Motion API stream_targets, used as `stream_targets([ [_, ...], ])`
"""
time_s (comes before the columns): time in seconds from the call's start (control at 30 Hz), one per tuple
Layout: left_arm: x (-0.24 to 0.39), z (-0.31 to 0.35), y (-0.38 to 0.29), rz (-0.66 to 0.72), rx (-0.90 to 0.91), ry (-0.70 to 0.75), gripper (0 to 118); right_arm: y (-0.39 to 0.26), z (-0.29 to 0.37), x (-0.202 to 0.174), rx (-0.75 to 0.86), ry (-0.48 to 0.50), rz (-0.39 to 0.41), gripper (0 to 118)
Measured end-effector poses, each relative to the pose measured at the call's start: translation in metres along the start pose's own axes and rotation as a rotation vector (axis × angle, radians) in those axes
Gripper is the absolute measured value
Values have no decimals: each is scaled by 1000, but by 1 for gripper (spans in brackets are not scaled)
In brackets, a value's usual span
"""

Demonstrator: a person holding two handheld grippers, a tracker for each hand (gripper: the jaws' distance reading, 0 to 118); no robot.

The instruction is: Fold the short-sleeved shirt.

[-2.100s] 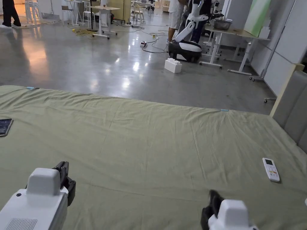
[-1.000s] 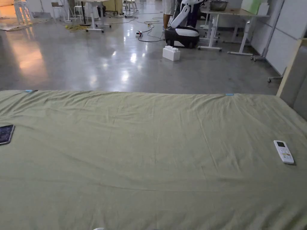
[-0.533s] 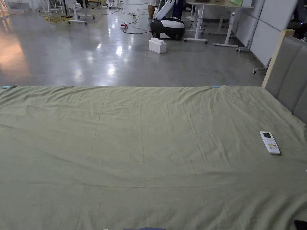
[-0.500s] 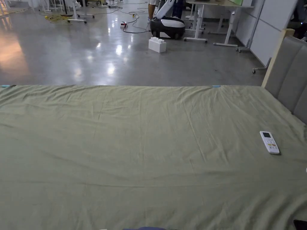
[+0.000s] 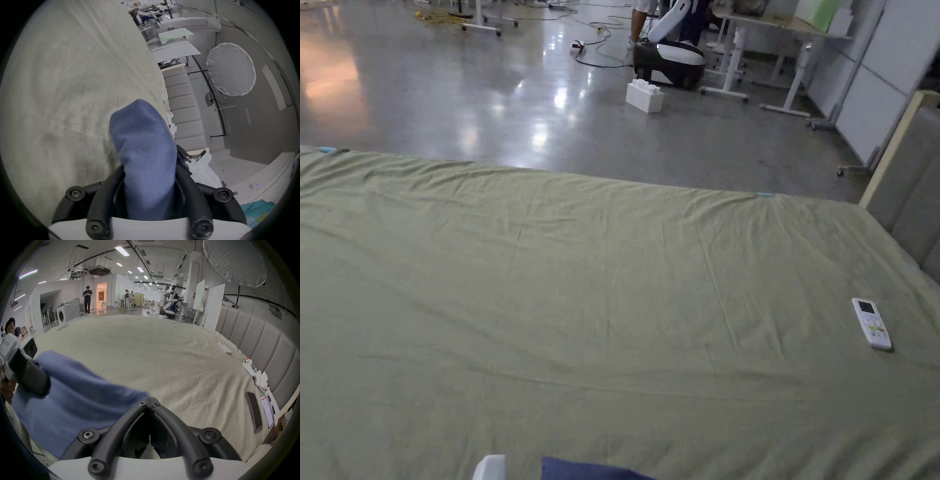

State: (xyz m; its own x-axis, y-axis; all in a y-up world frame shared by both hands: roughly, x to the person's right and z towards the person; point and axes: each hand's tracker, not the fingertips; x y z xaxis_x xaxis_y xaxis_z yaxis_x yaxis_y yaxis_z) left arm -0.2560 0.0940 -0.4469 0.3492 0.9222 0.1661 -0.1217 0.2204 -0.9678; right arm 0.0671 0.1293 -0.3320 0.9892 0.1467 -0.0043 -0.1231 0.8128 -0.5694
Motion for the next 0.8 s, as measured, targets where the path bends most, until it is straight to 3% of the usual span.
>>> stream_targets([
  [0.43, -32, 236, 82, -83, 70, 236, 26, 157, 21, 51, 315, -89, -12, 0],
  [0.53, -34, 292, 92, -3, 156, 341, 26, 179, 22, 56, 351, -105, -4, 0],
  [0.8, -36, 396, 121, 23, 176, 579, 26, 188, 21, 55, 364, -129, 17, 0],
])
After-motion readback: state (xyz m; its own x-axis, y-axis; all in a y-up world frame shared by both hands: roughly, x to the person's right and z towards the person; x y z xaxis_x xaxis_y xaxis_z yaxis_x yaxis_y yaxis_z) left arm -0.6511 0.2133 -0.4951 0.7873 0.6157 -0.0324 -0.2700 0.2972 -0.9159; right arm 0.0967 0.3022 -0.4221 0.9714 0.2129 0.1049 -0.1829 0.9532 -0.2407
